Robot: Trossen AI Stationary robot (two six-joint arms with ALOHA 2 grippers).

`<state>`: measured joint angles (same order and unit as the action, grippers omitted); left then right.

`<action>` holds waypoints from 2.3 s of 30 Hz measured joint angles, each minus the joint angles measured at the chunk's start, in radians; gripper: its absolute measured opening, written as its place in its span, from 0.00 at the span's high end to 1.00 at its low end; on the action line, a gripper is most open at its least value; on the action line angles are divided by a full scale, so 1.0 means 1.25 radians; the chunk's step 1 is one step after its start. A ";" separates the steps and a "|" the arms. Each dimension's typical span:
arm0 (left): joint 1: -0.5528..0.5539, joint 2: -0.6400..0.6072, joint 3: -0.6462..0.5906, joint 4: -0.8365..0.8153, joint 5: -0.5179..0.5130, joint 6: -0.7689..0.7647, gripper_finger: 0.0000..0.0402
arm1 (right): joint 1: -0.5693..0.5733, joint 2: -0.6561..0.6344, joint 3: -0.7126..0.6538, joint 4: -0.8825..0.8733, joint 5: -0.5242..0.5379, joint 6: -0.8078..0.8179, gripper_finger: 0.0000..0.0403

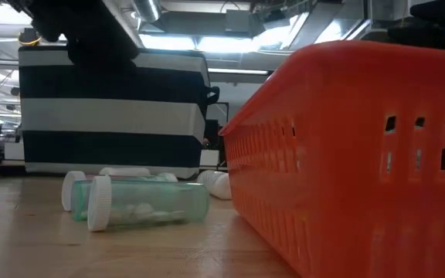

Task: Pick & Place Medicine items
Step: Put the red pill bottle into the orange bin

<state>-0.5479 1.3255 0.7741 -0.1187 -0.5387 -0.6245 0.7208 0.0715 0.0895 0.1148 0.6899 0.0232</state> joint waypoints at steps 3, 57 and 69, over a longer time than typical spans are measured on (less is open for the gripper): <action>0.000 0.055 0.042 -0.022 0.017 -0.075 0.39 | 0.000 0.000 0.000 -0.005 -0.001 0.014 0.45; -0.006 0.250 0.238 -0.159 0.016 -0.165 0.77 | 0.000 0.000 0.000 -0.015 -0.020 0.056 0.45; 0.077 0.250 0.240 0.202 0.191 0.189 0.76 | 0.000 0.000 0.000 -0.014 -0.020 0.057 0.45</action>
<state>-0.4518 1.6386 1.0744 0.1333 -0.3003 -0.3880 0.7208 0.0717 0.0895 0.0967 0.6651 0.0944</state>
